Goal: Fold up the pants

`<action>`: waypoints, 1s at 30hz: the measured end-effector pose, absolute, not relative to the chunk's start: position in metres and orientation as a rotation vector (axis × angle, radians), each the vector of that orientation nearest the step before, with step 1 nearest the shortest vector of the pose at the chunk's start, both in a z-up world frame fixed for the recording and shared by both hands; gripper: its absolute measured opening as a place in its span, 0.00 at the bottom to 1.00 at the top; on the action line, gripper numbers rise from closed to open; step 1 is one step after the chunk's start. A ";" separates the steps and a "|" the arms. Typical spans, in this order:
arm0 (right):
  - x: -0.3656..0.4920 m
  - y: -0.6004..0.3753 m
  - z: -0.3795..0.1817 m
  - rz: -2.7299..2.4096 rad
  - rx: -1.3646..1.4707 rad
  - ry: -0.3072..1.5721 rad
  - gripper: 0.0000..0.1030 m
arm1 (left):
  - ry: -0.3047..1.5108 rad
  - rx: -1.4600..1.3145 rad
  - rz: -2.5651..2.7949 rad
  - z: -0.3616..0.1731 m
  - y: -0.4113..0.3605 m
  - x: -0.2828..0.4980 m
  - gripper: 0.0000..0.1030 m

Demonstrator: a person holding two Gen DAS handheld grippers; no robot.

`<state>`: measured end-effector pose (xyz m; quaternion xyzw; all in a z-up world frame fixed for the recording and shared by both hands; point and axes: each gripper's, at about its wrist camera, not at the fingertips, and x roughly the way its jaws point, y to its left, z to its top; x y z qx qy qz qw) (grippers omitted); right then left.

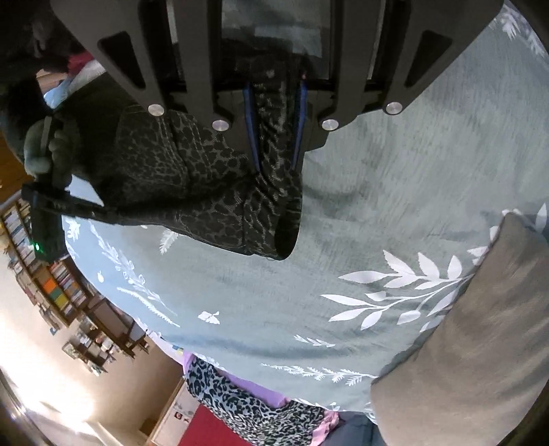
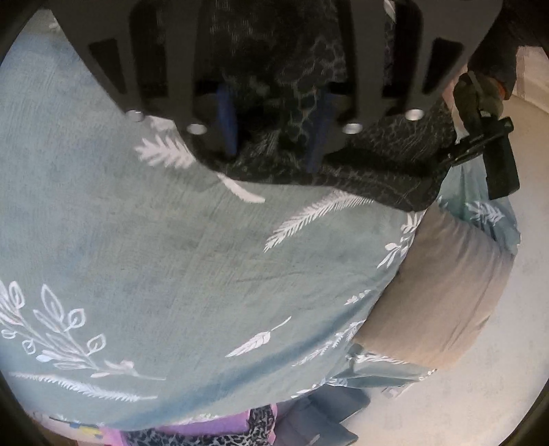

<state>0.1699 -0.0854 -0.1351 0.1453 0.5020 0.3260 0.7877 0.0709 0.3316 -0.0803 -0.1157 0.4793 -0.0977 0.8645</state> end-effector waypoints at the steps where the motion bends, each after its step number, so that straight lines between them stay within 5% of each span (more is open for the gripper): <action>1: 0.165 -0.092 -0.132 0.688 0.301 1.066 0.50 | 1.003 -0.249 -0.199 -0.080 0.331 0.070 0.19; 3: 0.158 -0.108 -0.128 0.640 0.302 1.045 0.59 | 1.002 -0.247 -0.191 -0.080 0.329 0.069 0.18; 24: -0.008 -0.108 -0.129 0.866 0.030 1.049 0.57 | 0.995 -0.259 -0.134 -0.066 0.322 0.066 0.16; 30: -0.009 -0.085 -0.142 0.821 -0.095 1.037 0.35 | 0.994 -0.253 -0.129 -0.062 0.320 0.064 0.15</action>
